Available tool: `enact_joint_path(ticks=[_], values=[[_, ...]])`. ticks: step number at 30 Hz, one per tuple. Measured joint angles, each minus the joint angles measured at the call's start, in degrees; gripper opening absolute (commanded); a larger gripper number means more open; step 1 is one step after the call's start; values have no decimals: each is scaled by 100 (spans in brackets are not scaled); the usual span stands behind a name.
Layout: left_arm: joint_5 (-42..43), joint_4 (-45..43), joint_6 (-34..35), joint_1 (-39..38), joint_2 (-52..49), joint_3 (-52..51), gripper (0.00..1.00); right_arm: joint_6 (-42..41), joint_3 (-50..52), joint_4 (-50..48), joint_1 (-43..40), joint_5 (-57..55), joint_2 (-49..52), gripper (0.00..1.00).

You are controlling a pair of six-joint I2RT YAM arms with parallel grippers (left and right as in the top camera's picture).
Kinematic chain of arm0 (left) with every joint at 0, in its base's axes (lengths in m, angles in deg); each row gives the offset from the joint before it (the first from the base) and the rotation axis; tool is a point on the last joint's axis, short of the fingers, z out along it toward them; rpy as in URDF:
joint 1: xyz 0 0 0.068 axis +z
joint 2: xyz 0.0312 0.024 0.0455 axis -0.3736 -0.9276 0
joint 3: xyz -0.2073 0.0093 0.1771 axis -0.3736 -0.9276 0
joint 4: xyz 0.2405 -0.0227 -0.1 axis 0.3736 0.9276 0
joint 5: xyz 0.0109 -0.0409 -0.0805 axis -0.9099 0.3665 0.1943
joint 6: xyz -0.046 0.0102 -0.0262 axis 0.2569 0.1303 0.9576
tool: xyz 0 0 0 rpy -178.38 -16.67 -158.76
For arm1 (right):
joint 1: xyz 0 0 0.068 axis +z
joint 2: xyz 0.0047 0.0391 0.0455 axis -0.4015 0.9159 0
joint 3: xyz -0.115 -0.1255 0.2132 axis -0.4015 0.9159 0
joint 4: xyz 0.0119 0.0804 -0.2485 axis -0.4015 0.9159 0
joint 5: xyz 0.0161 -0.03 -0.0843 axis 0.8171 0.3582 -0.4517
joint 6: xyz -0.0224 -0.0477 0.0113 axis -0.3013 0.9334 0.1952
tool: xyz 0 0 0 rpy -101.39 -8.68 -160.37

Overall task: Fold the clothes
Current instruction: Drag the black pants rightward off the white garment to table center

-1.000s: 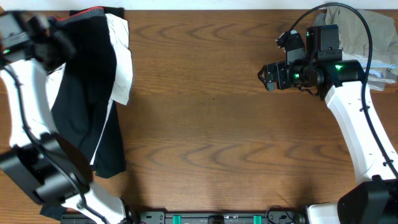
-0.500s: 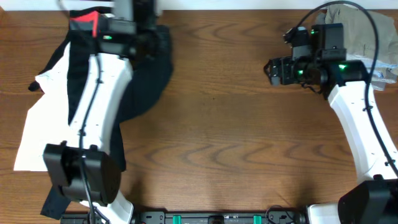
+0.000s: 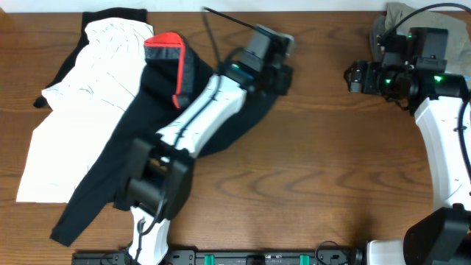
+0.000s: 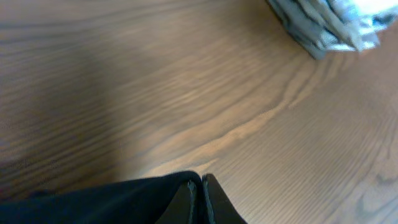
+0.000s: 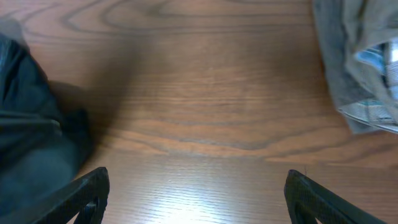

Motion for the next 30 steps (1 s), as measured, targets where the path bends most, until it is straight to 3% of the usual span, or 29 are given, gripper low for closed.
enact_joint_path(ticks=[9, 18, 19, 20, 21, 22, 26, 30], values=[[0, -1554, 439, -251, -133, -11, 6, -2, -2, 9, -601, 151, 0, 88], [-157, -3705, 1158, -247, -133, -9, 7, -20, -2, 129, -1082, 457, 0, 89], [-203, -3794, 1233, -247, -133, 0, 17, -20, -2, 138, -1097, 468, 0, 89], [-243, -3807, 1246, -247, -133, 9, 41, -20, -2, 140, -1104, 481, 0, 89], [-295, -3807, 1287, -247, -133, 24, 82, -22, -2, 140, -1104, 496, 0, 89], [-330, -3801, 1355, -247, -133, 55, 98, -20, -2, 138, -1104, 520, 0, 89], [-398, -3587, 1338, -223, -129, 238, 98, -20, -2, 131, -1104, 603, 0, 90], [-437, -2448, 940, -90, -9, 308, 98, -20, -2, 125, -1104, 662, 0, 90]])
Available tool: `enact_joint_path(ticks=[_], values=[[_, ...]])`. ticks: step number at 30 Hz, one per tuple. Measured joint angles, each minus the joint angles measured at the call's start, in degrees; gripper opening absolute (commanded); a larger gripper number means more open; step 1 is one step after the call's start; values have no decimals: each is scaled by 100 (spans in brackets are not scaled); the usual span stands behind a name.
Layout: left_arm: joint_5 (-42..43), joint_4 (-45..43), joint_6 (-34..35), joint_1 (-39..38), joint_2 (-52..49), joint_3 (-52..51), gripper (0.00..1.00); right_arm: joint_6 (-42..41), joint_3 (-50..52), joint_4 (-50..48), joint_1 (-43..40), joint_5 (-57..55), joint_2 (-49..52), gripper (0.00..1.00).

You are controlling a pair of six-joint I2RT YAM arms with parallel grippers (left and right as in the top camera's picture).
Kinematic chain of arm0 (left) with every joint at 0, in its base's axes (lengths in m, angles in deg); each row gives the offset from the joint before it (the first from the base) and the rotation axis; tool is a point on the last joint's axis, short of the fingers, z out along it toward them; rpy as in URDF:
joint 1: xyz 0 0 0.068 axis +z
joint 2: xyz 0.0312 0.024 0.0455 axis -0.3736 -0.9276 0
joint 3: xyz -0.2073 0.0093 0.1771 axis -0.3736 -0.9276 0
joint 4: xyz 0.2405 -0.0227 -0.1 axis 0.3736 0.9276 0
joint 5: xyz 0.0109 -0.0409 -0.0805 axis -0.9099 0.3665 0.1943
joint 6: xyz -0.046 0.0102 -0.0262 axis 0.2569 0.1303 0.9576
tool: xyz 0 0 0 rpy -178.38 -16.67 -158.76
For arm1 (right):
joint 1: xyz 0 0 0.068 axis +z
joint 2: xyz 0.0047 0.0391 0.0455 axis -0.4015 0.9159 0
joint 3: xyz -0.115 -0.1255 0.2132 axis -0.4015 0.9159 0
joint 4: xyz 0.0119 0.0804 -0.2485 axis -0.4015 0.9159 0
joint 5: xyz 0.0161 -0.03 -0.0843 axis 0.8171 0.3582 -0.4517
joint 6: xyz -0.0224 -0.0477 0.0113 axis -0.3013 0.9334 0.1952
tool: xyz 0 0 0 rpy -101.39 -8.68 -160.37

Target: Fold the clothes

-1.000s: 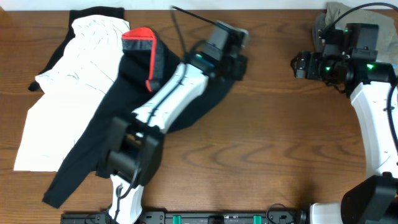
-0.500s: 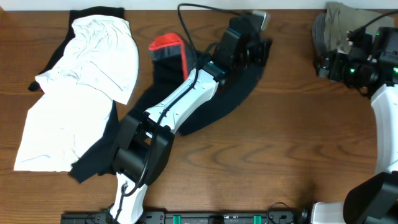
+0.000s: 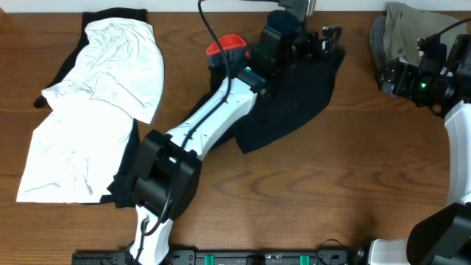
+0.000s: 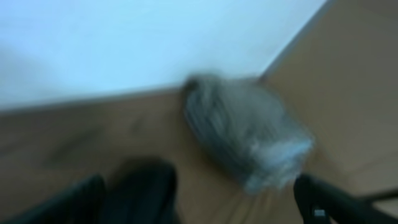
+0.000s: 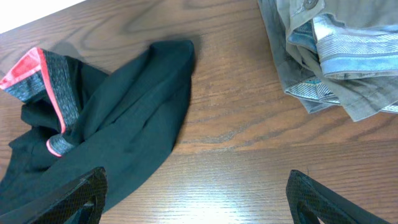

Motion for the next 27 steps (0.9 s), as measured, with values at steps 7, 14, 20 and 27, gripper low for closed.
enact_joint_path(ticks=[7, 14, 20, 27], values=[[-66, 2450, -1276, 662, 433, 15, 98, 0, -2, 15, 22, 55, 0, 88], [-557, 3751, -1801, 1209, 442, 31, 77, 0, -2, 74, 223, 63, 0, 86], [-678, 4006, -1958, 1196, 271, 28, 53, 0, -2, 76, 365, 74, 0, 86], [-702, 4111, -1996, 855, -42, -87, 53, 0, -2, 79, 476, 92, 0, 86]])
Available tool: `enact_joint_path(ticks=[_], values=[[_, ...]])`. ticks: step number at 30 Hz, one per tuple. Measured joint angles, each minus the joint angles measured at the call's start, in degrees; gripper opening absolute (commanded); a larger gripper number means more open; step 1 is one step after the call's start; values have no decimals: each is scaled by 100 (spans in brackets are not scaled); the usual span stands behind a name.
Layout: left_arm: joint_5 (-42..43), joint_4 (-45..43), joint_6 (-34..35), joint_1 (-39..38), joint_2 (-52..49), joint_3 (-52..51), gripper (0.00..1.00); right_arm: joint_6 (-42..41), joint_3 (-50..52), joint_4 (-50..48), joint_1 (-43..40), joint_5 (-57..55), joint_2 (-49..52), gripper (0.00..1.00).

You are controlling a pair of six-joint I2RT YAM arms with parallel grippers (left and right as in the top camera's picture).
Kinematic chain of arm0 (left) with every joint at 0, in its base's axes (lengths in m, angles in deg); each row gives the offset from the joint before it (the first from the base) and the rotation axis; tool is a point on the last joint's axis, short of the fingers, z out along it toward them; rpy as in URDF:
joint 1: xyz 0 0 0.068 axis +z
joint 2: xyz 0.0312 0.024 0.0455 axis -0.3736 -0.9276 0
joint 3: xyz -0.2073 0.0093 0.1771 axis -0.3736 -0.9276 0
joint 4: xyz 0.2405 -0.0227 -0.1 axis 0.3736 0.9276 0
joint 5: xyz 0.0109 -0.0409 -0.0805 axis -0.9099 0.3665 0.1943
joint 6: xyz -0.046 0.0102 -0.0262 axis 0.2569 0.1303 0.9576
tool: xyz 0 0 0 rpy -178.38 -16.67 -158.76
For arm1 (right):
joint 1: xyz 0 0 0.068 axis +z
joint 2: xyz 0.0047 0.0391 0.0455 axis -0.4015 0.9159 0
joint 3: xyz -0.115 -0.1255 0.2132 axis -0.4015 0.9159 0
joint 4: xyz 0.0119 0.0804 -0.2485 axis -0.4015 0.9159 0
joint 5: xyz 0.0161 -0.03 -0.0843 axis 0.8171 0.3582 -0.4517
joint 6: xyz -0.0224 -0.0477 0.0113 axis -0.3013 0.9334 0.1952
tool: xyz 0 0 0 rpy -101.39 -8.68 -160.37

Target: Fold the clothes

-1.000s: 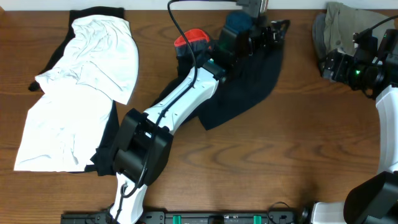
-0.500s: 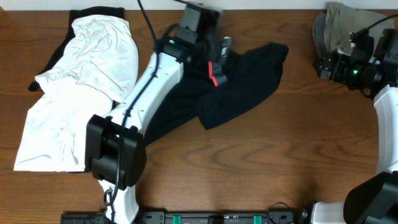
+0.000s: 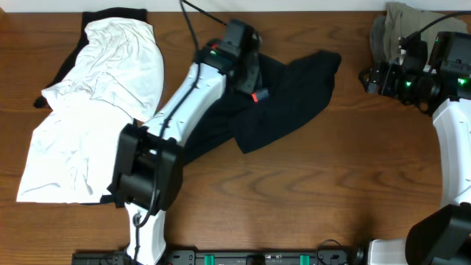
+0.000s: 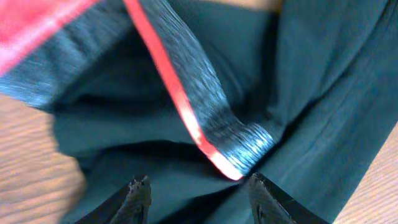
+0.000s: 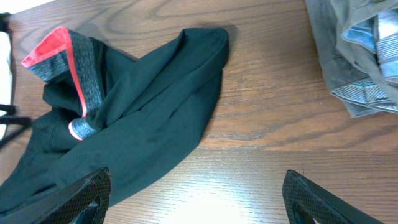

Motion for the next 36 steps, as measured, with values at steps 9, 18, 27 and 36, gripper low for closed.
enact_joint_path(ticks=[9, 18, 27, 36], values=[[-55, -68, -308, -85, -605, -46, 53, 0, 0, -2, -2, 9, 0, 86], [-70, -518, -979, -85, -826, -72, 54, 2, 0, -2, -2, 9, 0, 87], [-70, -640, -1078, -203, -857, -74, 47, 7, 0, -4, -2, 7, 0, 87], [-107, -603, -1335, -684, -857, -74, 23, 7, 0, -4, -2, 7, 0, 87]])
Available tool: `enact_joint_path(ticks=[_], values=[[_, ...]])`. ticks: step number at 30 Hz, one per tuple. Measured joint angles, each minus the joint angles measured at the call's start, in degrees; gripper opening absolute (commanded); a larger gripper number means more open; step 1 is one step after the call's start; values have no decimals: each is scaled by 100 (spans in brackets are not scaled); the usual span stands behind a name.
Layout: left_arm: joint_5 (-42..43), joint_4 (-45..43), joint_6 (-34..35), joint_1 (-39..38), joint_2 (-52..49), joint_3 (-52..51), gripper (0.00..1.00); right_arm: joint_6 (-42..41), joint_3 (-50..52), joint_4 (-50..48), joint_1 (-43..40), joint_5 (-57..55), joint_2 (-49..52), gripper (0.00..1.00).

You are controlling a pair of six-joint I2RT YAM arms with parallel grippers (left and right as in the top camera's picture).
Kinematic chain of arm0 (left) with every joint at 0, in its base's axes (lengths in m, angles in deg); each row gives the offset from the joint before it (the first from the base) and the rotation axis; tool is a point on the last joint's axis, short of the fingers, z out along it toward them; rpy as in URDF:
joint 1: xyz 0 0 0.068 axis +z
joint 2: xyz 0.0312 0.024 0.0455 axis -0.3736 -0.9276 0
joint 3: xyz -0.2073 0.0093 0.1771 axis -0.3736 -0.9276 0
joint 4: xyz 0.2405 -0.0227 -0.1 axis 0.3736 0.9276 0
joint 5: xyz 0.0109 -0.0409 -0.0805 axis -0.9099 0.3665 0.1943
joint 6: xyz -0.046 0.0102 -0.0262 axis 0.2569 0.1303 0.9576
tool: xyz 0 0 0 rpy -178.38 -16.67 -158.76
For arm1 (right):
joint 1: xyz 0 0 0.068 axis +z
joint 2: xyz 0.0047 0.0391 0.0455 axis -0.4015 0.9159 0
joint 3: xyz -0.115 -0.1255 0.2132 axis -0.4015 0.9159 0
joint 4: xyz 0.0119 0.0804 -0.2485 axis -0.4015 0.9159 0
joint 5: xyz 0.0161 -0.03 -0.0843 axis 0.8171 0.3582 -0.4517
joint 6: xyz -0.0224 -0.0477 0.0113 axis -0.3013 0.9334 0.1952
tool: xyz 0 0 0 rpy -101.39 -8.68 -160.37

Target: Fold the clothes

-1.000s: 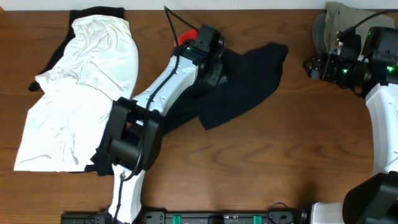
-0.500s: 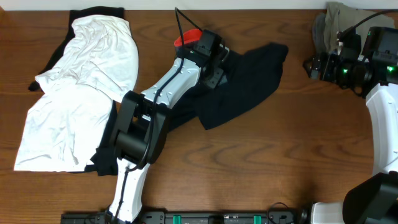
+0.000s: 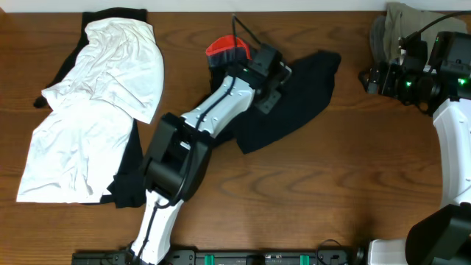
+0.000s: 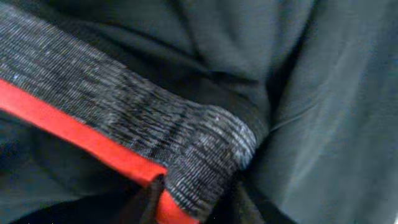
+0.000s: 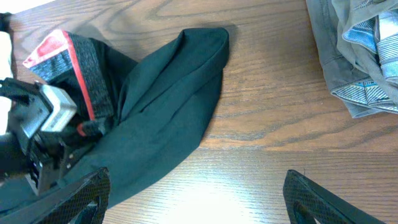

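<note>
A black garment point(image 3: 302, 96) with a red and grey waistband point(image 3: 227, 50) lies crumpled at the table's top centre. My left gripper point(image 3: 271, 81) is pressed low onto it. In the left wrist view the waistband's end point(image 4: 155, 137) sits between the fingers of that gripper point(image 4: 199, 202), which stand apart on either side of it. The right wrist view shows the same garment point(image 5: 168, 106) and the left gripper point(image 5: 43, 118) on it. My right gripper point(image 5: 196, 205) hangs wide open over bare wood, to the right of the garment point(image 3: 366, 77).
A white garment point(image 3: 96, 110) lies spread at the left over a dark one point(image 3: 129, 177). A stack of folded grey clothes point(image 3: 394, 26) sits in the top right corner, close to the right gripper. The table's far edge runs just behind both piles.
My left gripper has moved right and down from above the waistband to its lower end, with the band now between the fingers. The red part of the band shows again. The right arm is unmoved.
My left gripper was shut on the black garment, which lay across the white clothes. A second later the garment lay at the top centre and the gripper was open. Then it hovered open over the waistband, and now straddles the band's end.
</note>
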Motion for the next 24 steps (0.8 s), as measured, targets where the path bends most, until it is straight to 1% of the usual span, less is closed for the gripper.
enact_joint_path(ticks=[1, 3, 4, 5, 12, 15, 18, 22, 24], values=[[-35, -4, -61, -28, 0, 0, 21, 0, 0, 2, 0, 0, 0, 87], [-138, -4, -83, -35, 0, 0, 19, 0, 0, 4, 0, 0, 0, 87], [-199, -11, -107, -24, 0, 0, 14, 0, 0, 4, 0, 0, 0, 87], [-273, -42, -111, -4, 0, -2, 12, 0, 0, 4, 0, 0, 0, 87], [-619, -455, -149, 142, 0, 42, 9, 2, 0, 7, 0, 0, 0, 87], [-680, -769, -146, 149, 0, 282, 9, 0, 0, 15, 0, 0, 0, 87], [-713, -1513, -157, 116, 2, 619, 9, 2, 0, 22, 0, 0, 0, 86], [-684, -2850, -297, 35, 7, 739, 9, 2, 0, 26, 0, 0, 0, 87], [-667, -3491, -345, -15, -2, 741, 6, 2, 0, 37, 0, 2, 0, 86]])
